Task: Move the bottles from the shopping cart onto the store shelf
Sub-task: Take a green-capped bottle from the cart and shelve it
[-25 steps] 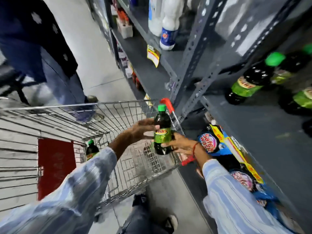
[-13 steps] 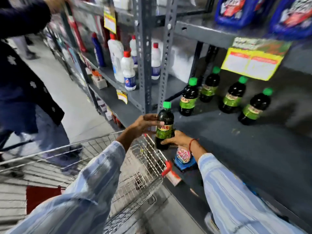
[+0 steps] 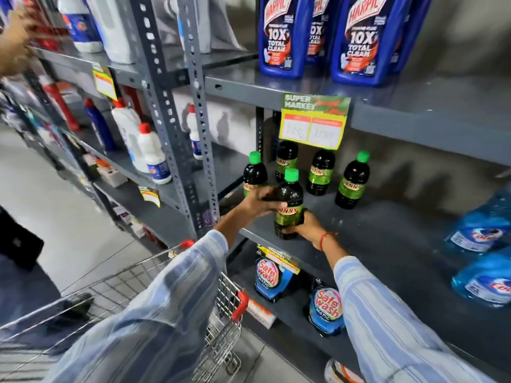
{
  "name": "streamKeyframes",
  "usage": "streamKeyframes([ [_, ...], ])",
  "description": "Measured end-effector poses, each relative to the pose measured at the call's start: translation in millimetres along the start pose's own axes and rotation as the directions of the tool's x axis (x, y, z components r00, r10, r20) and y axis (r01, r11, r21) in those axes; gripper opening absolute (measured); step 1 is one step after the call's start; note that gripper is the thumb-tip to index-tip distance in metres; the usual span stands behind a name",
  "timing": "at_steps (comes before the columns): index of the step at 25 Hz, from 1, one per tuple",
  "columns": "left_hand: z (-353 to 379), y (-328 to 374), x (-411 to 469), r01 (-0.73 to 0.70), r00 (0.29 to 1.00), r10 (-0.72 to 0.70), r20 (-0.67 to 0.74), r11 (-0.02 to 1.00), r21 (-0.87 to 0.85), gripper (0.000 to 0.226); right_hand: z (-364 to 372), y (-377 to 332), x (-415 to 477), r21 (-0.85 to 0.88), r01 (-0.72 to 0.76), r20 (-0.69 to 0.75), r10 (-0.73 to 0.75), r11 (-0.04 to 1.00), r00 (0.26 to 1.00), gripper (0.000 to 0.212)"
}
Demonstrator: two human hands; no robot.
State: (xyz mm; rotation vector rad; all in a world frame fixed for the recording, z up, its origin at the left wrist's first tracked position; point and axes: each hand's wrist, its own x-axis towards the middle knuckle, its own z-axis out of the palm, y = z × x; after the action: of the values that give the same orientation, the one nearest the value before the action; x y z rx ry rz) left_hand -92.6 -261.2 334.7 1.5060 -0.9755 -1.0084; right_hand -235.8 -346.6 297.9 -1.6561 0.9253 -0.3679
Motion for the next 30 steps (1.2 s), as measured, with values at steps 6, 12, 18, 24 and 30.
streamKeyframes([
  [6,8,-8,49,-0.024,0.999,0.025,-0.021,0.996,0.084,0.052,-9,12,37,0.024,-0.01,-0.118,0.013,1.0,0.993,0.067],
  [12,2,-15,69,-0.005,0.998,0.006,0.065,1.0,-0.018,0.058,-8,17,62,0.013,0.017,-0.125,-0.015,1.0,0.992,0.07],
  [18,5,-9,59,-0.006,0.997,0.008,0.076,0.999,-0.033,0.059,-9,22,67,-0.029,0.031,-0.118,-0.035,0.999,0.992,0.071],
  [24,18,11,1,-0.087,0.987,0.06,-0.152,0.981,-0.173,0.069,22,28,30,0.218,0.014,-0.45,0.088,0.976,0.889,0.071],
  [30,-34,-41,-106,-0.124,0.875,-0.021,-0.483,0.956,-0.266,0.042,148,27,-33,0.639,-0.012,-0.218,0.196,0.769,0.956,0.038],
])
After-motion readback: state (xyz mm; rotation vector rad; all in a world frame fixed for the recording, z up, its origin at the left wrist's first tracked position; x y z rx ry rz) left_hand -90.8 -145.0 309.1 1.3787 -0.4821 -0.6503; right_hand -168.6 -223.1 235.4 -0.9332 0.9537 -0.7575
